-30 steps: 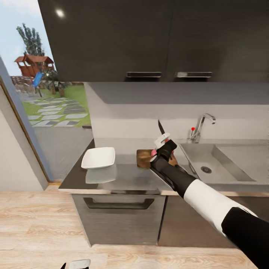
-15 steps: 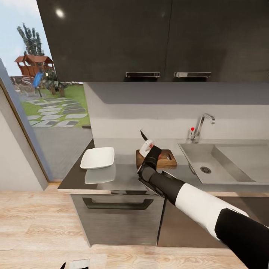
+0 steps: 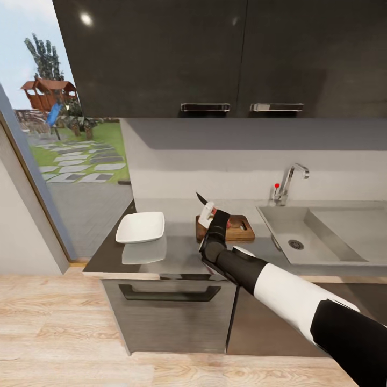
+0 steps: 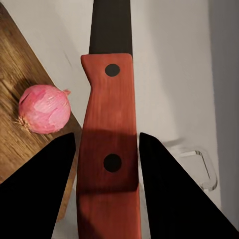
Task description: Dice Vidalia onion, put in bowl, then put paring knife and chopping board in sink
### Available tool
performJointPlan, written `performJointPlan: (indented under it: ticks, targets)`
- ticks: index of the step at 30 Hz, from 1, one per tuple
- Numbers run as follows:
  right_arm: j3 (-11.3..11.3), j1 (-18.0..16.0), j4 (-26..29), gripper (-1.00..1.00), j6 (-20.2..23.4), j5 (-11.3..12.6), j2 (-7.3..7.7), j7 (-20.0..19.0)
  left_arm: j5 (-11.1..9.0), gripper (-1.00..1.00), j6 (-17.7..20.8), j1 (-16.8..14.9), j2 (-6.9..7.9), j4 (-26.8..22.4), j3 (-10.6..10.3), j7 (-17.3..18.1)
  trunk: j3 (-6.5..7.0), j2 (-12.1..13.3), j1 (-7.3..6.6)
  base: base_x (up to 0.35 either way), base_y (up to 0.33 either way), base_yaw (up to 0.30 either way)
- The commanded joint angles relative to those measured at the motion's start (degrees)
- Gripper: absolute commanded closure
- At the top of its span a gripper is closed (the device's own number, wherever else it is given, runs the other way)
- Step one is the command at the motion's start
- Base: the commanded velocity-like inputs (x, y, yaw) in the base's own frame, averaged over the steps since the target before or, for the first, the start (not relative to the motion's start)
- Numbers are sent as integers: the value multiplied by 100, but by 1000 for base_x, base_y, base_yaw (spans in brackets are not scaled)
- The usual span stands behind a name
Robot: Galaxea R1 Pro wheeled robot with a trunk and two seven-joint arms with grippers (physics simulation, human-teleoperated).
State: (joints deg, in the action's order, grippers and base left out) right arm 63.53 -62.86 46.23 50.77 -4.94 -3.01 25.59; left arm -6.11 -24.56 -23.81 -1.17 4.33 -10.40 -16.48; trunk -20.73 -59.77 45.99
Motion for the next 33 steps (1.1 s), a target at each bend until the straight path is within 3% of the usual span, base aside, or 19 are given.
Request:
performJointPlan:
  ticks: [1,7,19,33]
  targets:
    - [14,-8,1,100,47,-53,5,-33,-58,-100,-28,-10,-4,24,-50,-3,-7,-5,1,0,0,0]
    - [10,-7,-19,100,97,-67,18,-52,-64,-100,63,-10,-46,24,-50,-22,-7,-5,1,19,-6,0]
    - [14,-7,-60,100,379,-175,22,-44,-65,-100,135,-10,-111,24,-50,-14,-7,-5,1,196,-174,0]
    - [46,-8,-61,100,381,-168,-34,-45,-67,-100,136,-10,-162,24,-46,10,-7,-5,1,0,-15,0]
